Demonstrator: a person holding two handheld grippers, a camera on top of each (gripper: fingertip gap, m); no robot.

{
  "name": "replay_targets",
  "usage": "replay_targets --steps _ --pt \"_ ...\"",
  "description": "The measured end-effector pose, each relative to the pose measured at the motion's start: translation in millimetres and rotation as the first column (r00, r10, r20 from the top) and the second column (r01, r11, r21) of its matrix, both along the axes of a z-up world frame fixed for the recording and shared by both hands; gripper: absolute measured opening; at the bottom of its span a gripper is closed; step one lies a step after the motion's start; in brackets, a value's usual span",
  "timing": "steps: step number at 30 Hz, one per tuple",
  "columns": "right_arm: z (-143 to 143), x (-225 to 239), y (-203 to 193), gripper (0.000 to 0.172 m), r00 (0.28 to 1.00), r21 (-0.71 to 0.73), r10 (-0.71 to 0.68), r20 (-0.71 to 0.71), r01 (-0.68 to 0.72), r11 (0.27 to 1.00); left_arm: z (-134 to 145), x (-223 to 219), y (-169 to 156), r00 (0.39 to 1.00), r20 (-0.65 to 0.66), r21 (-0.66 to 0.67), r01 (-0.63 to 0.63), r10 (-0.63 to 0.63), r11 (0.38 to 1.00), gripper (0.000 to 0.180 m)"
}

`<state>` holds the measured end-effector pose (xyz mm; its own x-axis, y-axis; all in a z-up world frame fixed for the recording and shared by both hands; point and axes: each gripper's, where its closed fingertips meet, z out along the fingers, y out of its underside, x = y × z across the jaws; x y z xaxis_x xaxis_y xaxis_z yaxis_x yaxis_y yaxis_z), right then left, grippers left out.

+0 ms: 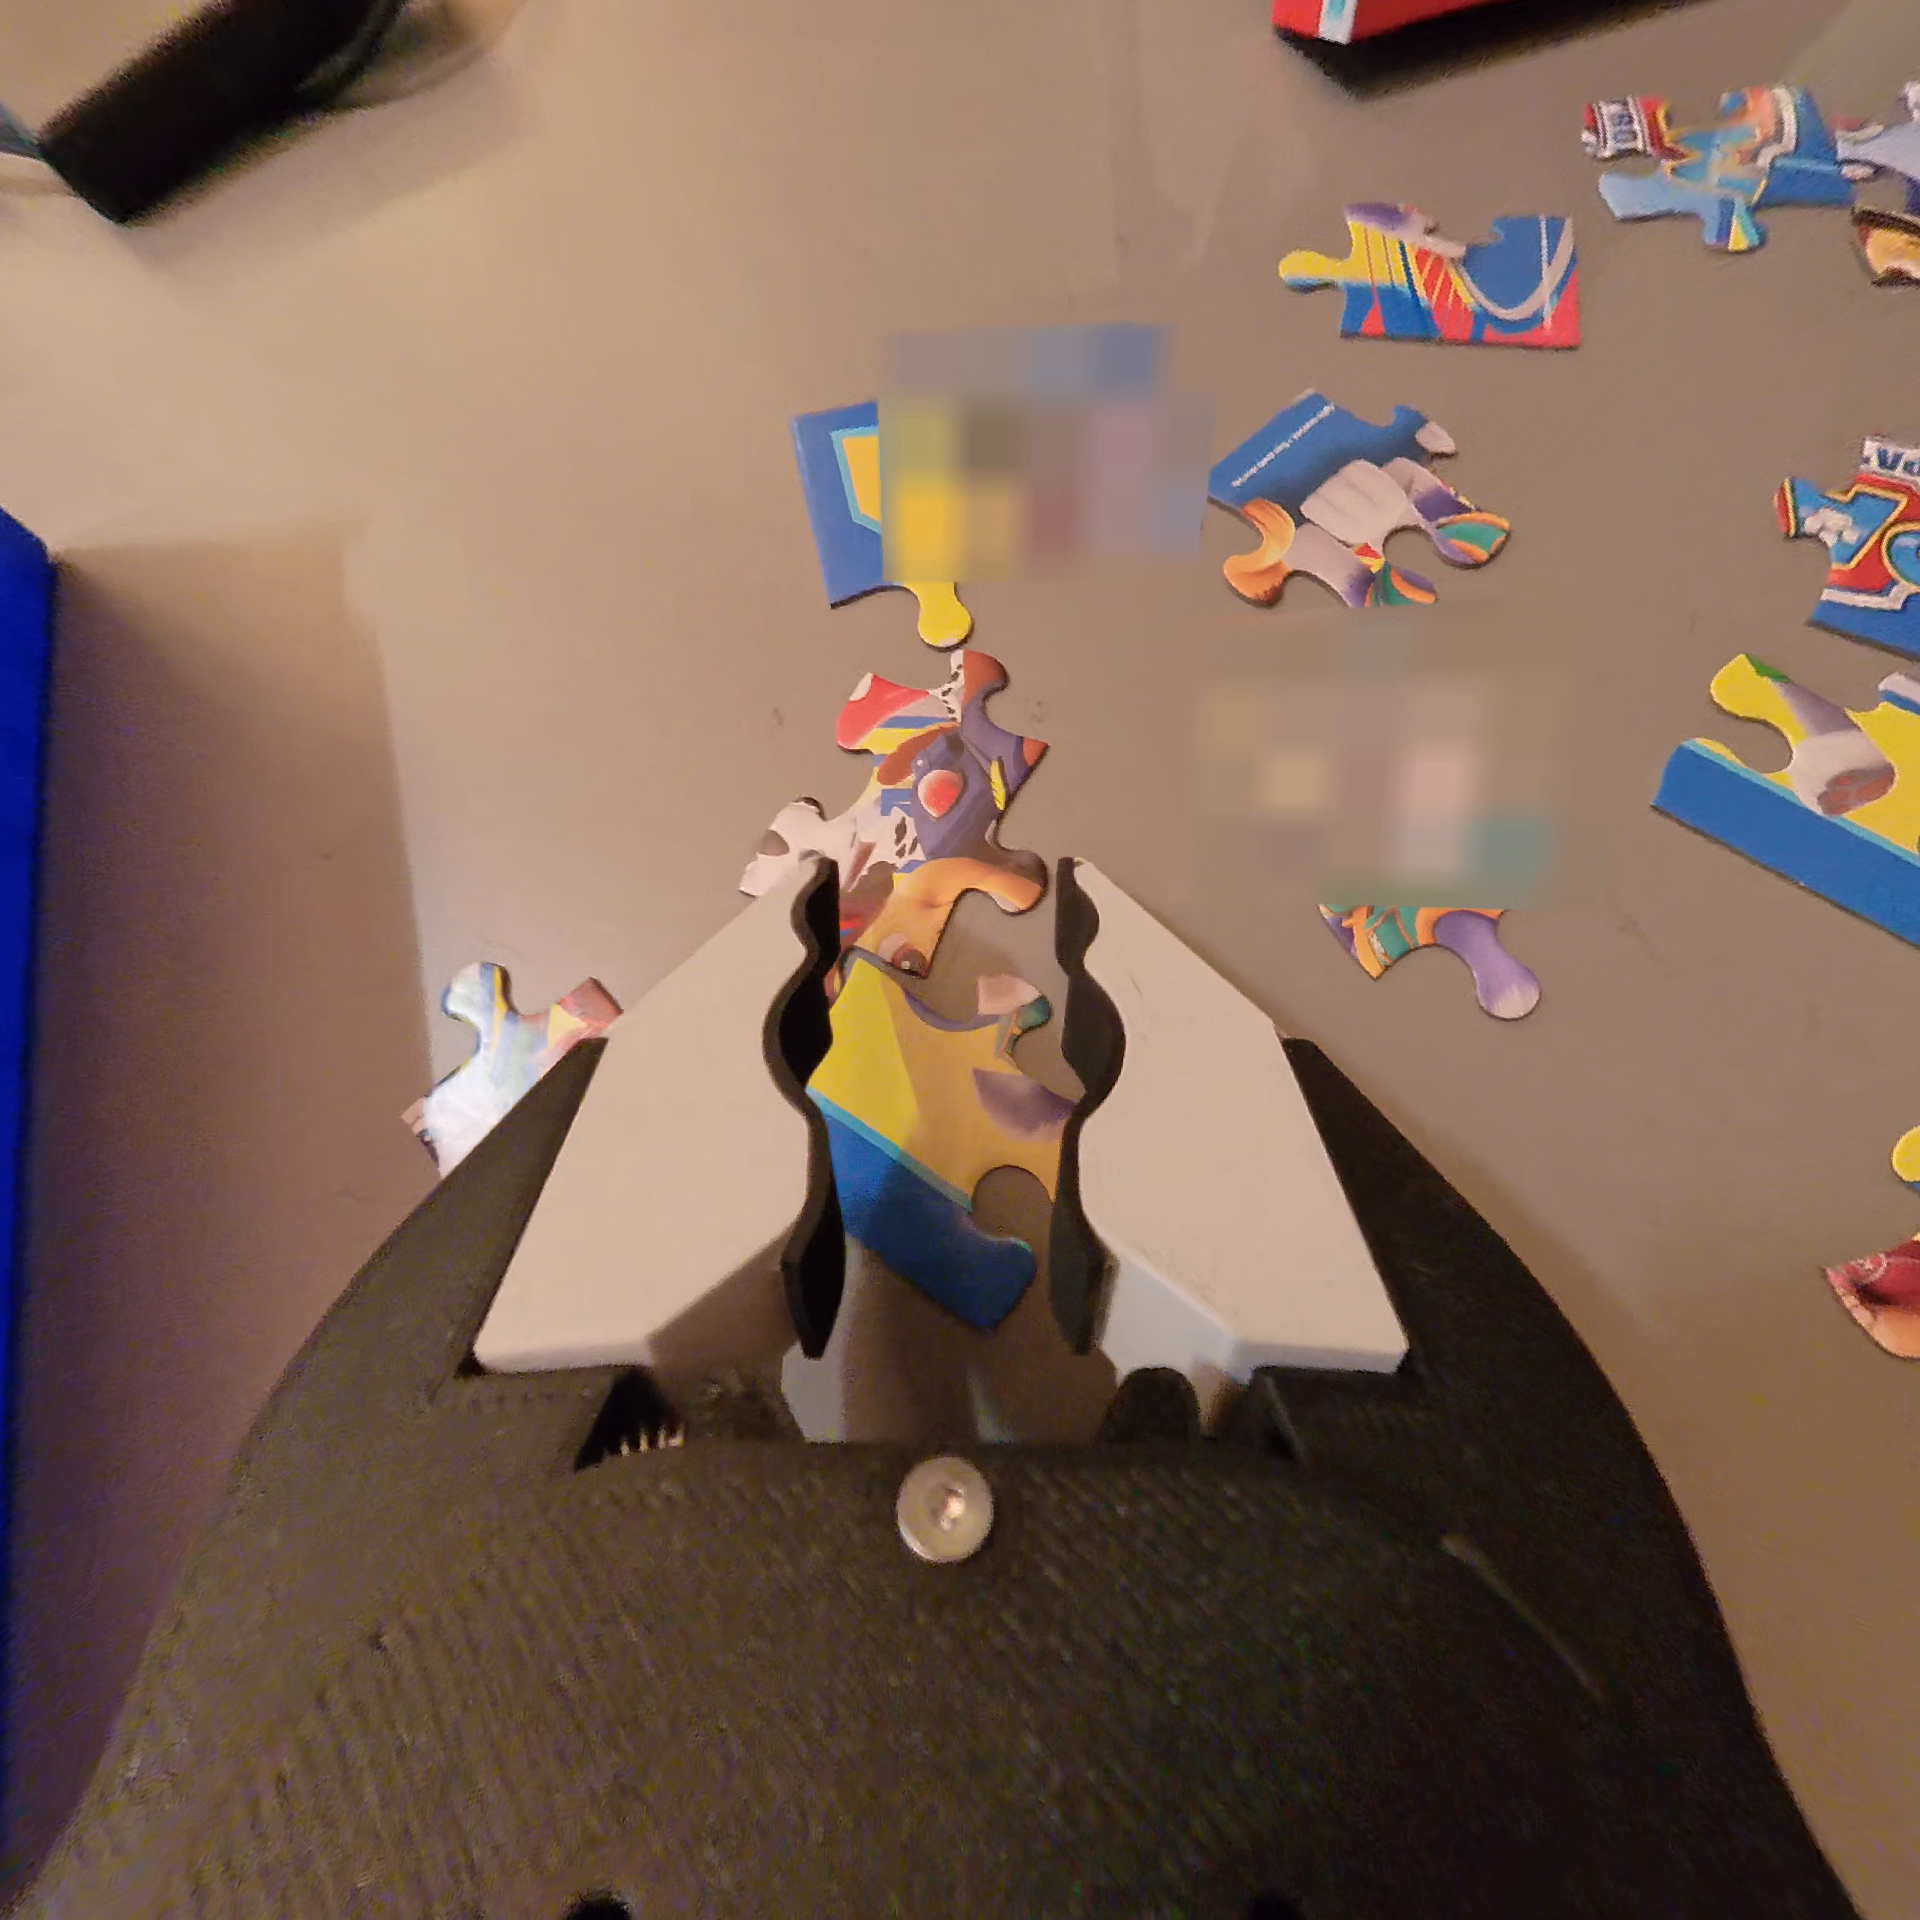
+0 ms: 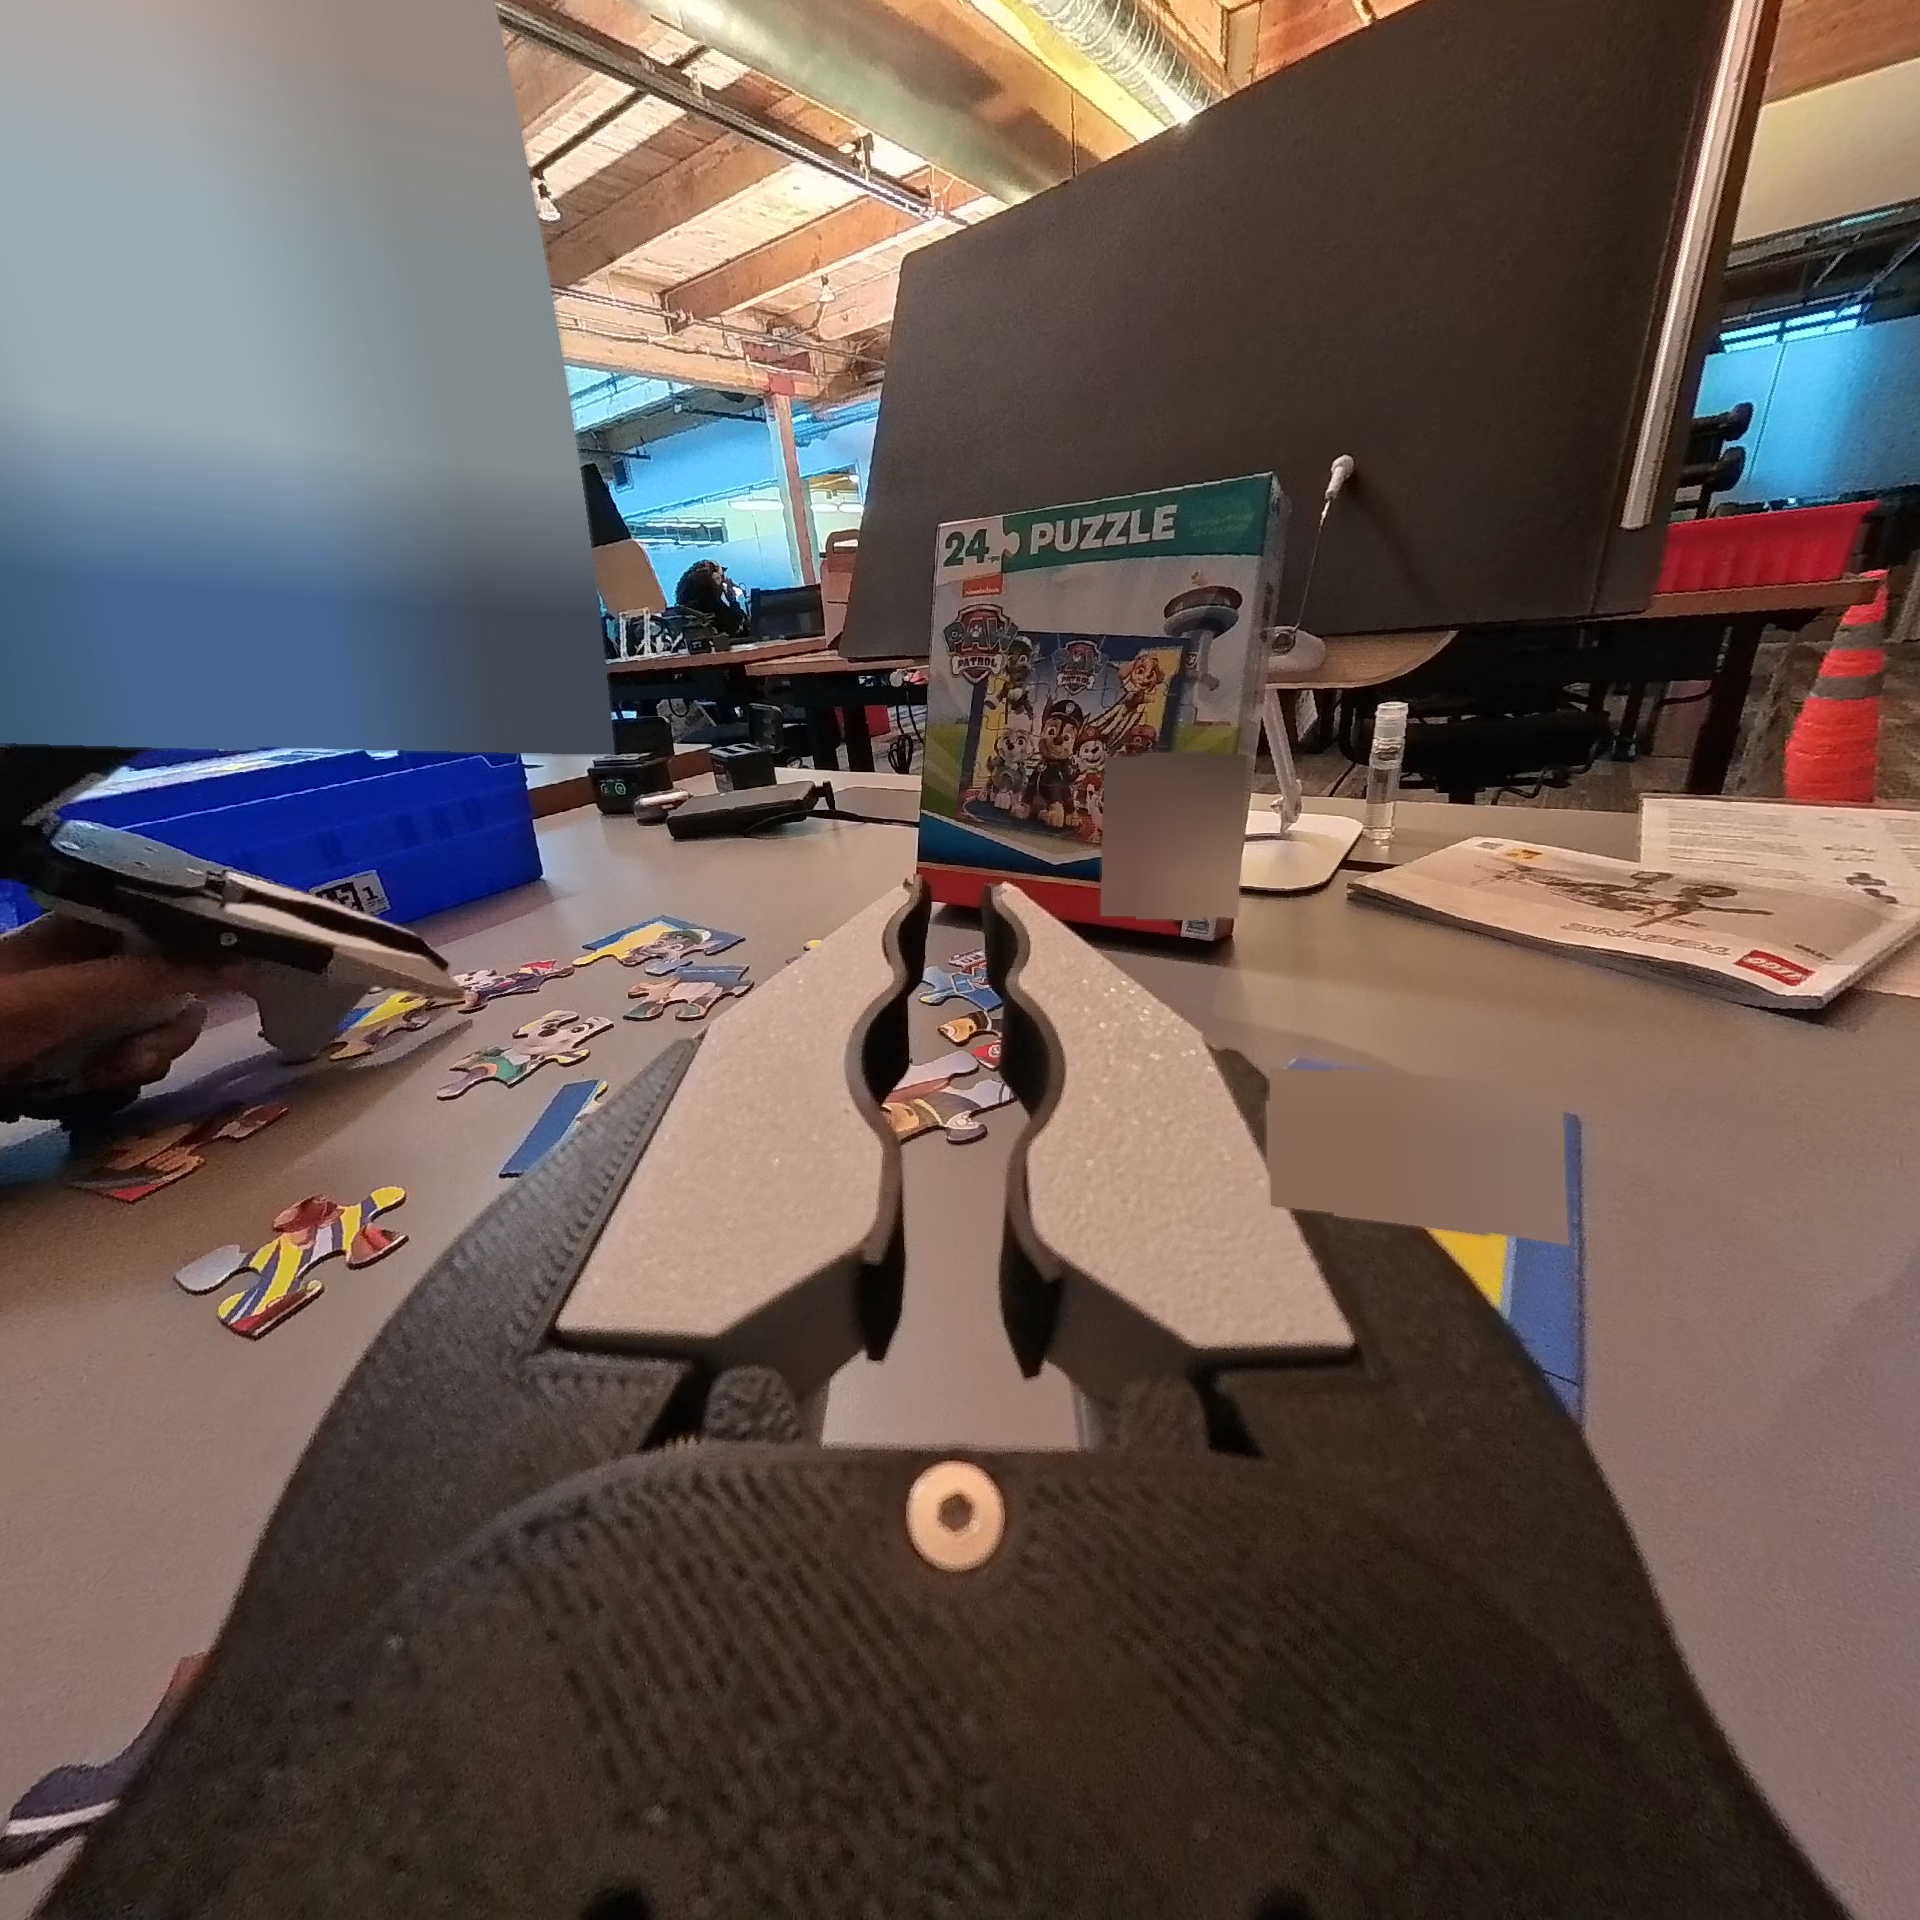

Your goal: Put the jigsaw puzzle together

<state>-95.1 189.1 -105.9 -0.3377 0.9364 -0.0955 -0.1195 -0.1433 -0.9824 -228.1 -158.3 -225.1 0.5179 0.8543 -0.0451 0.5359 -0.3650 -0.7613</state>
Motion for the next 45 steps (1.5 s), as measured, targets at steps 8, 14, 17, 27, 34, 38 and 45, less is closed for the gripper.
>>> replay_targets --steps 8,14,17,27,34,38,45 --pt "0.0 0.3 -0.4 0.008 1.000 0.001 0.000 -0.002 0.000 1.000 -11.1 -2.7 -7.1 0.998 0.042 -0.071 -0.045 0.048 0.996 0.068" --pt "0.2 1.3 -0.8 0.008 1.000 0.002 0.001 -0.003 -0.001 1.000 -11.5 -1.1 -4.7 0.998 0.051 -0.062 -0.029 0.032 0.998 0.062" --pt "0.2 1.5 -1.1 0.008 1.000 0.003 0.001 -0.003 -0.001 1.000 -11.9 3.6 0.9 0.998 0.066 -0.044 0.007 -0.004 0.999 0.054" --pt "-0.2 1.2 -1.3 0.008 1.000 0.003 0.002 -0.001 -0.002 1.000 -11.9 40.2 49.0 0.966 0.121 -0.012 0.233 -0.230 0.972 0.041" --pt "-0.2 0.9 -0.5 0.008 1.000 -0.002 0.002 0.001 -0.002 1.000 -10.1 39.5 65.5 0.962 0.116 -0.011 0.248 -0.245 0.969 0.053" --pt "0.2 1.0 0.9 0.008 1.000 -0.013 0.002 0.000 -0.002 1.000 1.8 1.0 35.0 0.997 -0.001 -0.156 0.080 -0.081 0.985 0.063" --pt "-1.5 -4.5 8.3 0.007 0.999 -0.003 -0.042 0.015 0.042 0.999 -11.8 -11.1 31.8 0.978 0.207 -0.032 0.009 -0.003 0.999 0.054"
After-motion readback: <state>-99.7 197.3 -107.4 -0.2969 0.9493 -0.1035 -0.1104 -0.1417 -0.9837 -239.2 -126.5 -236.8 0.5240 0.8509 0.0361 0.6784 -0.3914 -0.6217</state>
